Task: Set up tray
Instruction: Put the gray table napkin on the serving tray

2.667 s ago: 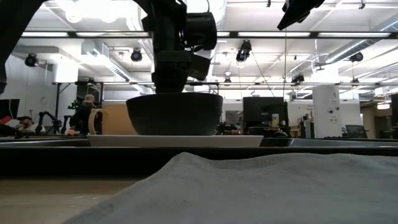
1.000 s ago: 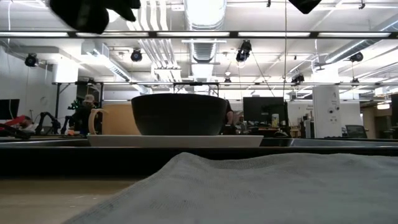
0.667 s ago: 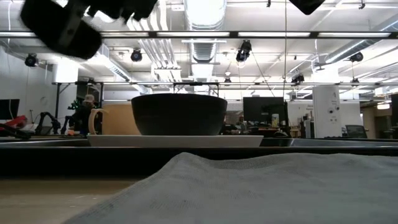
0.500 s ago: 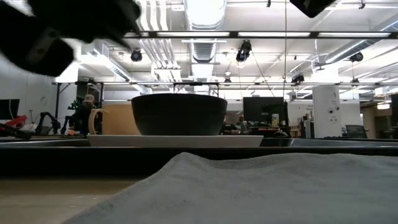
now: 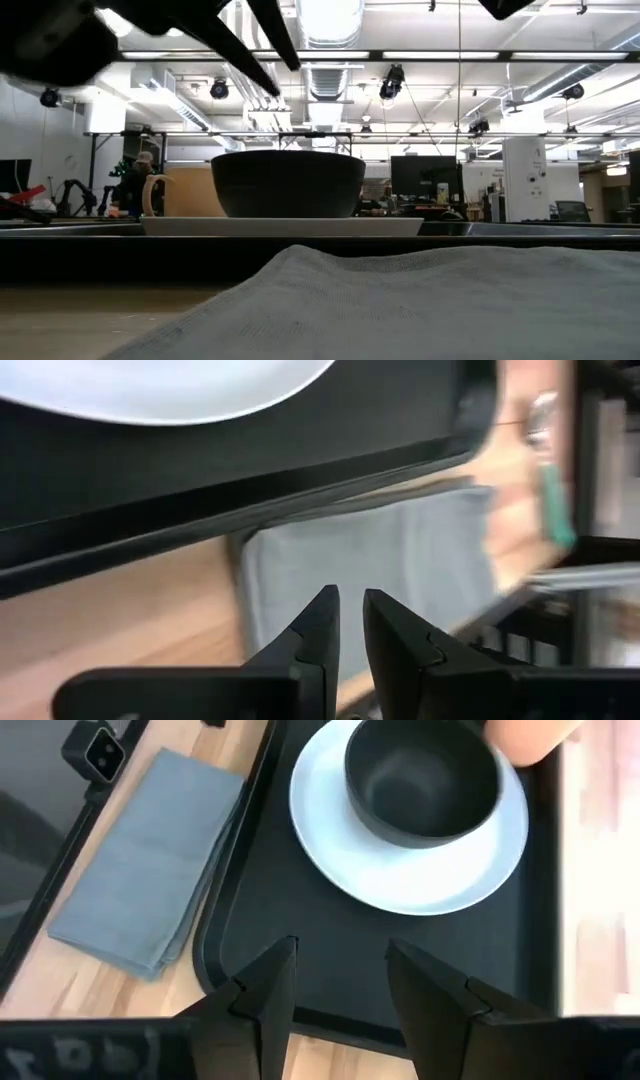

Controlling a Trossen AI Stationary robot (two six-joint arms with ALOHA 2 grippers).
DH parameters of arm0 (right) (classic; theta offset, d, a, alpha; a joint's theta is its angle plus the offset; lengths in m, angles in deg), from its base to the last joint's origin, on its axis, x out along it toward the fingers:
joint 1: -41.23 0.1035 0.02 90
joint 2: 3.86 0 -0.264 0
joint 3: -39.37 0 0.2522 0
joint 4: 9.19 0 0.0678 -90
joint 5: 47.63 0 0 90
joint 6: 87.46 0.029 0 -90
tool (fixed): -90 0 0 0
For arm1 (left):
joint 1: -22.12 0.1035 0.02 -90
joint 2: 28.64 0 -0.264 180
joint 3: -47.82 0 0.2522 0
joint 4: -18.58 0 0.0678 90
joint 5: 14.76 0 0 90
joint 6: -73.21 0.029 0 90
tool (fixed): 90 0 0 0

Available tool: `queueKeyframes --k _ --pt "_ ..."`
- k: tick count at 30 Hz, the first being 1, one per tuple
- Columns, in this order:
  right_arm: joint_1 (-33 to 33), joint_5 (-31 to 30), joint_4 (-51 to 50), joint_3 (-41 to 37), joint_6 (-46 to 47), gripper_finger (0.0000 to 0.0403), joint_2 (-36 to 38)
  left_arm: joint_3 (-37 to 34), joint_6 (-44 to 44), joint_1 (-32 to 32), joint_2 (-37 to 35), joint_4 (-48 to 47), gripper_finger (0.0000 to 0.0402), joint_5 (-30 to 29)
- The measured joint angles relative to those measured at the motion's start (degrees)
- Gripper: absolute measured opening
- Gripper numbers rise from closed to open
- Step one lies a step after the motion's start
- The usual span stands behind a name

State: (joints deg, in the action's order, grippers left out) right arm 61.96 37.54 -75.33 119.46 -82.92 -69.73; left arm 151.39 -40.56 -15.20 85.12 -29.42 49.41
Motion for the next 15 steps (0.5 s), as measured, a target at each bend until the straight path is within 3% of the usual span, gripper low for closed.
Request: queueKeyframes --k 5,10,15 --pt "0.0 -4.4 -1.5 0.0 -2.7 0.0146 4.7 18.3 -4.9 -1.2 10.3 -18.7 0.003 3.0" --pt "0.0 -7.2 -1.9 0.0 -4.3 0.0146 10.4 26.7 -6.0 -2.9 16.9 -19.1 0.003 7.1" --pt "0.0 -7.2 -3.0 0.0 -4.9 0.0146 15.7 28.3 -10.2 -4.3 18.7 -16.6 0.0031 6.8"
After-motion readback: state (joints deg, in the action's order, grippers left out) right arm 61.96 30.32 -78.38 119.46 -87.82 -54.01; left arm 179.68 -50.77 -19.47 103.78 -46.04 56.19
